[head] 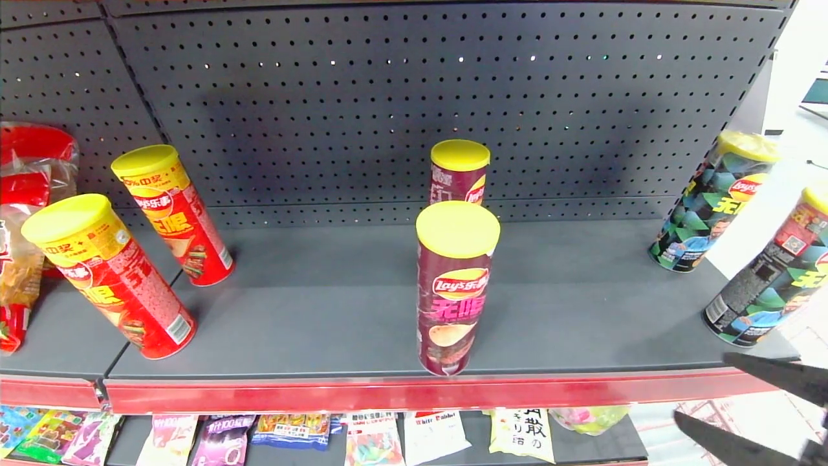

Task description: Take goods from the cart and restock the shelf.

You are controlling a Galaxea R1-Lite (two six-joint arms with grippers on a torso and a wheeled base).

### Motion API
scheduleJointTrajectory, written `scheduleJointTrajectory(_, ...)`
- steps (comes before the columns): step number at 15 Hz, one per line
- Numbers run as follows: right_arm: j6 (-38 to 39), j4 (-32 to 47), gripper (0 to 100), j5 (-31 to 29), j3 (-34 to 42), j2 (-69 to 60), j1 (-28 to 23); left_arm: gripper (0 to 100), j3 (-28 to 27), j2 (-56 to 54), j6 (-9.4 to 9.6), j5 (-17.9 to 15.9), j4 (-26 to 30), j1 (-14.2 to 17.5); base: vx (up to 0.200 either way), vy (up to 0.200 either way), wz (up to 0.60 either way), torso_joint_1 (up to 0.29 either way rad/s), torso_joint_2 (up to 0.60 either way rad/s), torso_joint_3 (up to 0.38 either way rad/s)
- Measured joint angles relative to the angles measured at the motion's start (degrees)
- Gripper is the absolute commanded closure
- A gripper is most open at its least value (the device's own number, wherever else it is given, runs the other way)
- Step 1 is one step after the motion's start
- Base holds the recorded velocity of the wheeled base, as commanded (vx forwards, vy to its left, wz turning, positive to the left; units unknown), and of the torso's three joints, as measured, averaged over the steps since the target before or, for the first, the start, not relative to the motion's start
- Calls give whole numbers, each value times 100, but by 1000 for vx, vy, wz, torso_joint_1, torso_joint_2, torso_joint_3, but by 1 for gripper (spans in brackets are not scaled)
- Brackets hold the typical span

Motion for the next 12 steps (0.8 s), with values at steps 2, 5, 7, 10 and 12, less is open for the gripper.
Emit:
scheduleJointTrajectory(2, -180, 779, 0, 317, 397, -1495, -1095, 0, 0, 0, 0, 0, 0, 0, 0, 0, 0, 0, 0, 0)
scheduleJointTrajectory(5, -290, 1698, 0, 297, 879, -3272, -2241, 0, 0, 0, 0, 0, 0, 0, 0, 0, 0, 0, 0, 0)
scheduleJointTrajectory(7, -76, 1819, 0, -28, 1106, -4028, -2449, 0, 0, 0, 0, 0, 0, -2, 0, 0, 0, 0, 0, 0)
scheduleJointTrajectory(10, 517, 1086, 0, -349, 1456, -4550, -2428, 0, 0, 0, 2, 0, -1, 0, 0, 0, 0, 0, 0, 0)
scheduleJointTrajectory(12, 228, 1100, 0, -285, 1648, -4675, -2423, 0, 0, 0, -1, 0, -1, 2, 0, 0, 0, 0, 0, 0)
